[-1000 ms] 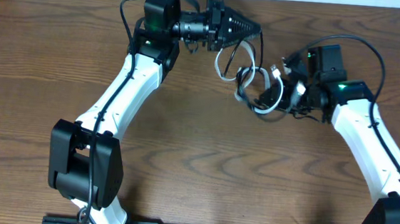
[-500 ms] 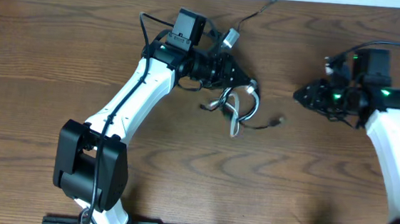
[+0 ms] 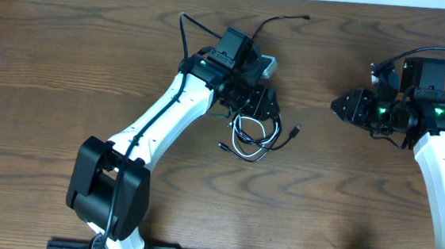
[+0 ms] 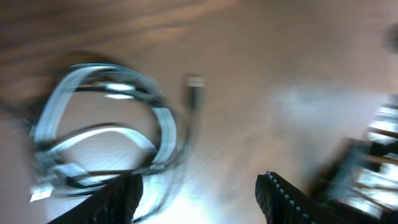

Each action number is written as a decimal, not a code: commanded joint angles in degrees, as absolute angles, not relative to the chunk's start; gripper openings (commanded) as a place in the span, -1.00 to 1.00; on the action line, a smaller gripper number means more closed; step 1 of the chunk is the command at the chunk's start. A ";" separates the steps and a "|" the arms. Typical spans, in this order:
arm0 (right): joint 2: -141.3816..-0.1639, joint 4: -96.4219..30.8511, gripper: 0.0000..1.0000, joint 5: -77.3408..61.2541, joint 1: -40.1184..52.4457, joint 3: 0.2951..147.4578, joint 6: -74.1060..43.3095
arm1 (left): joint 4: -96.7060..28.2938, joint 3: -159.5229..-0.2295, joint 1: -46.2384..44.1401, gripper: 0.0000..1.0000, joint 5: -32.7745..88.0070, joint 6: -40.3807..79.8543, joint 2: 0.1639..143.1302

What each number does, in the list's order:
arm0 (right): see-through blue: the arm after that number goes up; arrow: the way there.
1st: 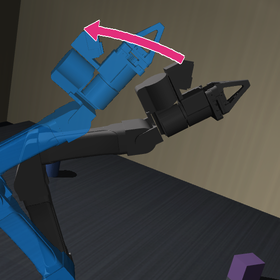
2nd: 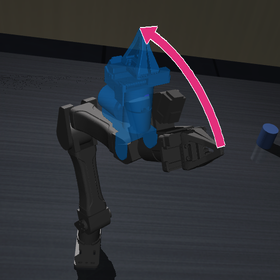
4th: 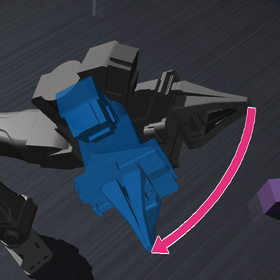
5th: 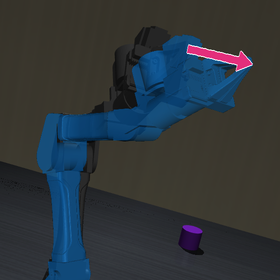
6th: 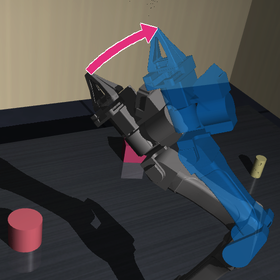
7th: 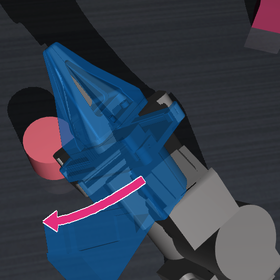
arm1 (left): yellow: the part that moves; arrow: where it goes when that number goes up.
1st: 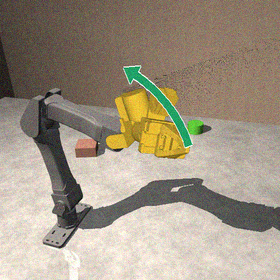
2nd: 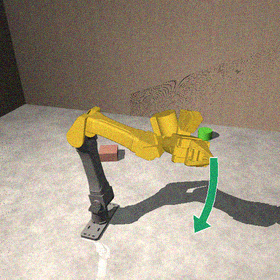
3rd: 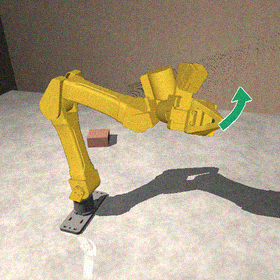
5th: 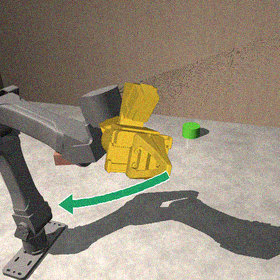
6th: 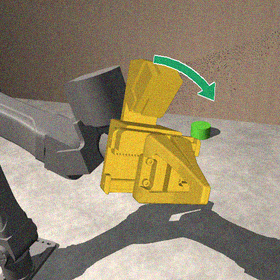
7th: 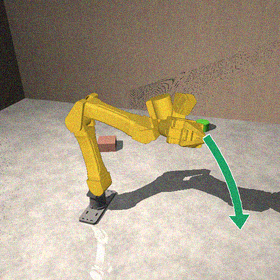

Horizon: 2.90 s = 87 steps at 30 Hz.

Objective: Untangle cables

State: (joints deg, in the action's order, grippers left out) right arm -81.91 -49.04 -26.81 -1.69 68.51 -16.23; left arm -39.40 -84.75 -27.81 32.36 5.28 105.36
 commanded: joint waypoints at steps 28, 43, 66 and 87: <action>-81.76 -51.64 -0.05 -23.86 -1.74 68.55 -15.05 | -37.63 -84.97 -21.71 0.00 22.31 -0.10 122.41; -81.76 -51.88 0.02 -22.81 -1.72 68.55 -14.48 | -37.91 -84.20 -22.28 -0.86 11.16 1.76 123.15; -81.69 -30.15 0.07 -50.52 6.15 68.55 -18.41 | -32.18 -84.25 -22.41 -0.85 34.09 8.95 89.78; -88.77 -29.34 -0.11 -31.55 16.34 68.55 -17.96 | -30.13 -84.25 -21.82 -0.85 36.75 18.37 89.80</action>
